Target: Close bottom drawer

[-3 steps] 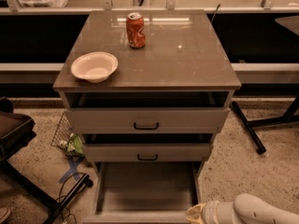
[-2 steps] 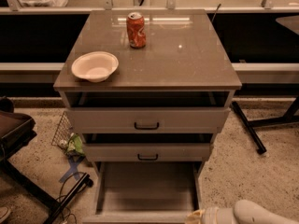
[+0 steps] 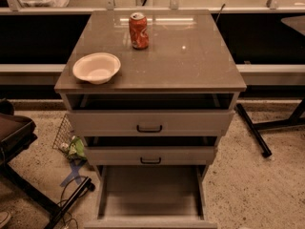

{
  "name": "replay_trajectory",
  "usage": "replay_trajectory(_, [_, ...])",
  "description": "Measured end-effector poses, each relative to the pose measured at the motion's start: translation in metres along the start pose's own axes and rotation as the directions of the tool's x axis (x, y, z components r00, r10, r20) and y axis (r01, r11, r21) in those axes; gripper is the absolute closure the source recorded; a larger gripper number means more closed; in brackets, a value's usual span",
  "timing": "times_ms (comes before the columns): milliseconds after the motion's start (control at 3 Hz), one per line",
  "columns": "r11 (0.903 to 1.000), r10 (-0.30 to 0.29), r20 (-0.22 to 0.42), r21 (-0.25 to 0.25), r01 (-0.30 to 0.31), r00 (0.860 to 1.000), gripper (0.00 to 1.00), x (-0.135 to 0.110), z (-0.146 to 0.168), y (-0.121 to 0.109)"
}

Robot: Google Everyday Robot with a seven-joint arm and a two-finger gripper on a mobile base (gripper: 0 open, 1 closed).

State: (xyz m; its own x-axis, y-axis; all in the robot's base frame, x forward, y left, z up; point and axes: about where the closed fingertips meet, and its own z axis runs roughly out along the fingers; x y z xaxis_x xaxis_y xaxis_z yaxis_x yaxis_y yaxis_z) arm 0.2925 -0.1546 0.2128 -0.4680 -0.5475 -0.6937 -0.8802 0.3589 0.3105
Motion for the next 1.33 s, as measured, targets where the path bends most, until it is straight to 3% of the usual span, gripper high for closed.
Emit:
replay_trajectory(667, [0.9996, -0.023, 0.008, -0.018, 0.023, 1.0, 1.0, -0.005, 0.012, -0.007])
replay_trajectory(1000, [0.9934, -0.093, 0.051, -0.062, 0.096, 0.994, 1.0, -0.02, 0.036, -0.021])
replay_trajectory(1333, [0.9821, -0.174, 0.09, -0.056, 0.18, 0.981, 1.0, -0.042, 0.047, -0.062])
